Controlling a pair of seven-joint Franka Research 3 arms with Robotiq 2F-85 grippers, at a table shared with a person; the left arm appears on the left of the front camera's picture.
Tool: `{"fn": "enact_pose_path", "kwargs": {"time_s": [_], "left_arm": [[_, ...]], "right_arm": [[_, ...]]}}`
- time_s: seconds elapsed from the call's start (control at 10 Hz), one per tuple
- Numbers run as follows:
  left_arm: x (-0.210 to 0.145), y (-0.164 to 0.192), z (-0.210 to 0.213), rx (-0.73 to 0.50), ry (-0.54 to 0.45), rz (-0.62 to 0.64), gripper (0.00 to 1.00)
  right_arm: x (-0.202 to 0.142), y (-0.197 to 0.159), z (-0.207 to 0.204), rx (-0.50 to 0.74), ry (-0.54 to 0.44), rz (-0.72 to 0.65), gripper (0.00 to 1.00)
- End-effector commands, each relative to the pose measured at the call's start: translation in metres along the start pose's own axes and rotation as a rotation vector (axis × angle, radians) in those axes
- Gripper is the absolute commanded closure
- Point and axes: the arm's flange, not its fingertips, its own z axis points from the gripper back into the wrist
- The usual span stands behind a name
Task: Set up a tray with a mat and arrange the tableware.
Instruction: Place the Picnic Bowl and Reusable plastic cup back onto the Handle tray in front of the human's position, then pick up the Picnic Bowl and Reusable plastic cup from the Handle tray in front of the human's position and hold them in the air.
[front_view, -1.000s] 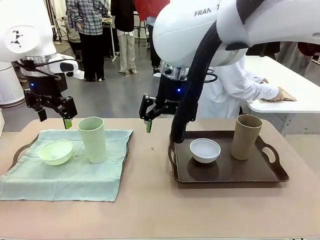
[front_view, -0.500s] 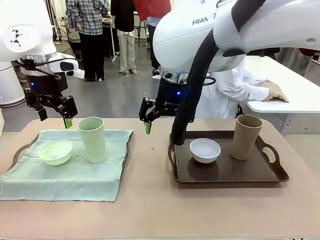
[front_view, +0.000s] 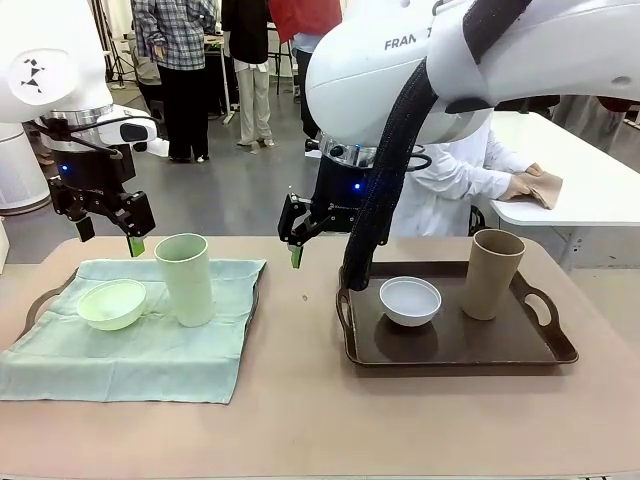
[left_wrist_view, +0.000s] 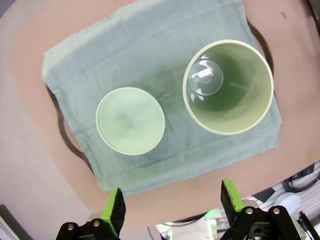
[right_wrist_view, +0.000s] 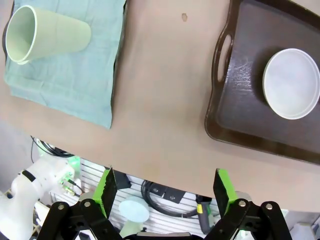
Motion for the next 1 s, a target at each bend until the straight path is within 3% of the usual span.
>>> {"fn": "enact_pose_path", "kwargs": {"time_s": [0.0, 0.9], "left_arm": [[-0.0013, 0.0005, 0.001, -0.001, -0.015, -0.003, 0.0], [-0.0013, 0.0005, 0.001, -0.001, -0.015, -0.003, 0.0]], "right_arm": [[-0.0036, -0.0029, -0.0038, 0.025, -0.006, 0.011, 0.0], [-0.0036, -0.0029, -0.0038, 0.025, -0.006, 0.011, 0.0]]}}
